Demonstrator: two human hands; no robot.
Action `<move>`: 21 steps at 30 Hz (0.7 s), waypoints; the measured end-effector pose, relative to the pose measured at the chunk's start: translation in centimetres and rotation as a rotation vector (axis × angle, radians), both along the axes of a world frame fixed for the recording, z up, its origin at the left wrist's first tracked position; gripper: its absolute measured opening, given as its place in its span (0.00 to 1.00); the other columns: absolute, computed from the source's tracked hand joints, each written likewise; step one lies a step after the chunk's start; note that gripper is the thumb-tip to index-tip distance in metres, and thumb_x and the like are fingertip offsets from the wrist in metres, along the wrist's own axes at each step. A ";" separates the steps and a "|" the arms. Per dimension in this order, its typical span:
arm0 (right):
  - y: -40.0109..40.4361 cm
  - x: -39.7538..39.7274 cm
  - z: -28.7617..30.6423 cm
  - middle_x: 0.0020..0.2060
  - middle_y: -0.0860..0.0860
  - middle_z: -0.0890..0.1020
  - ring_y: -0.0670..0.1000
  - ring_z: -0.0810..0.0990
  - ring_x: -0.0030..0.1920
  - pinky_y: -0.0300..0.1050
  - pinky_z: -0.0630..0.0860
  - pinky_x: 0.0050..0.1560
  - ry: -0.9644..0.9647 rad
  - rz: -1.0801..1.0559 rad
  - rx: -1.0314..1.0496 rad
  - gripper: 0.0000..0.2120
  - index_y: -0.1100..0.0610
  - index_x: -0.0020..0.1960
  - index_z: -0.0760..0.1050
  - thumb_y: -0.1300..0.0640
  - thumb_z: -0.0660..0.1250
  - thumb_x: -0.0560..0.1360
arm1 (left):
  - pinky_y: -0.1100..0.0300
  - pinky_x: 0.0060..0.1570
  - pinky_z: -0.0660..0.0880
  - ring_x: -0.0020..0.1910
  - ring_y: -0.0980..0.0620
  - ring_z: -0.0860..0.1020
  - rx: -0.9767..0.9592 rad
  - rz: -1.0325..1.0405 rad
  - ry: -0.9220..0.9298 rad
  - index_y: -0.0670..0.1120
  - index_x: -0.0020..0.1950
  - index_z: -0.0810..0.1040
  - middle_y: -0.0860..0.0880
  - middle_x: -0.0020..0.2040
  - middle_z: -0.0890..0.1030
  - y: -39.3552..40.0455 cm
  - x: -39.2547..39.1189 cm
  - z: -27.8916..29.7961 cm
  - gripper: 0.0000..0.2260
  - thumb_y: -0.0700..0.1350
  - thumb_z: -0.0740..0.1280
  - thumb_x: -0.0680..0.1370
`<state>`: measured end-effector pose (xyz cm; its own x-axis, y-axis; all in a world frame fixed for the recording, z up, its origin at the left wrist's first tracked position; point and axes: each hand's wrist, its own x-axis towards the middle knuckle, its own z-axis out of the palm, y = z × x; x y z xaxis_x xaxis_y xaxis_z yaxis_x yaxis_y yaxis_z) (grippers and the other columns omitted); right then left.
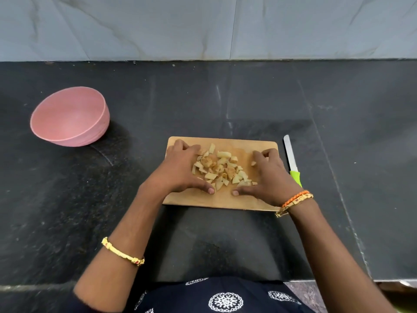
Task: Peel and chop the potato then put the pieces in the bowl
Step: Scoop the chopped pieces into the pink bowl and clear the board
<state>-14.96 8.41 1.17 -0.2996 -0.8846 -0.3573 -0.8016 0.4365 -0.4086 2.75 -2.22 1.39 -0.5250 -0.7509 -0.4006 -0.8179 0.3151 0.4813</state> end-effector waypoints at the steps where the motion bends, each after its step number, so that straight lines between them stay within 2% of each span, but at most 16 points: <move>1: -0.4 0.2 -0.1 0.64 0.54 0.62 0.53 0.66 0.63 0.45 0.69 0.63 0.002 0.028 -0.005 0.46 0.56 0.69 0.62 0.39 0.77 0.60 | 0.54 0.65 0.66 0.65 0.51 0.62 0.007 -0.023 -0.004 0.51 0.74 0.59 0.51 0.63 0.62 0.0 -0.3 0.0 0.51 0.57 0.80 0.57; 7: -3.1 1.4 -0.3 0.62 0.55 0.65 0.54 0.69 0.61 0.44 0.70 0.63 -0.021 0.211 -0.069 0.37 0.51 0.71 0.65 0.48 0.76 0.66 | 0.57 0.56 0.70 0.56 0.50 0.70 -0.010 -0.090 0.028 0.50 0.69 0.66 0.49 0.61 0.66 0.5 -2.5 0.3 0.39 0.51 0.79 0.63; 10: -3.9 0.9 0.0 0.59 0.54 0.68 0.52 0.72 0.56 0.39 0.70 0.56 -0.048 0.204 -0.088 0.29 0.51 0.68 0.69 0.51 0.74 0.70 | 0.61 0.49 0.69 0.51 0.52 0.70 -0.056 -0.060 0.066 0.49 0.67 0.70 0.48 0.59 0.69 0.4 -3.2 0.3 0.33 0.49 0.78 0.65; 15: -4.1 0.0 0.7 0.55 0.54 0.74 0.47 0.71 0.48 0.40 0.70 0.49 -0.083 0.173 -0.138 0.20 0.51 0.64 0.74 0.54 0.70 0.73 | 0.61 0.50 0.70 0.54 0.51 0.73 -0.067 0.019 0.193 0.49 0.62 0.75 0.49 0.58 0.72 0.3 -3.3 0.2 0.23 0.45 0.75 0.69; 18: -4.1 0.1 1.4 0.55 0.54 0.78 0.49 0.74 0.47 0.41 0.72 0.47 -0.127 0.153 -0.158 0.16 0.53 0.61 0.77 0.54 0.69 0.74 | 0.58 0.50 0.75 0.50 0.53 0.74 -0.054 0.055 0.284 0.48 0.56 0.79 0.50 0.55 0.76 0.4 -3.3 0.5 0.15 0.43 0.74 0.71; 21: -4.0 -0.1 2.1 0.55 0.53 0.79 0.51 0.78 0.49 0.42 0.73 0.48 -0.115 0.159 -0.147 0.15 0.53 0.61 0.77 0.54 0.68 0.75 | 0.57 0.48 0.78 0.49 0.54 0.77 0.014 0.067 0.323 0.50 0.56 0.79 0.51 0.54 0.78 0.1 -3.1 1.0 0.14 0.42 0.73 0.71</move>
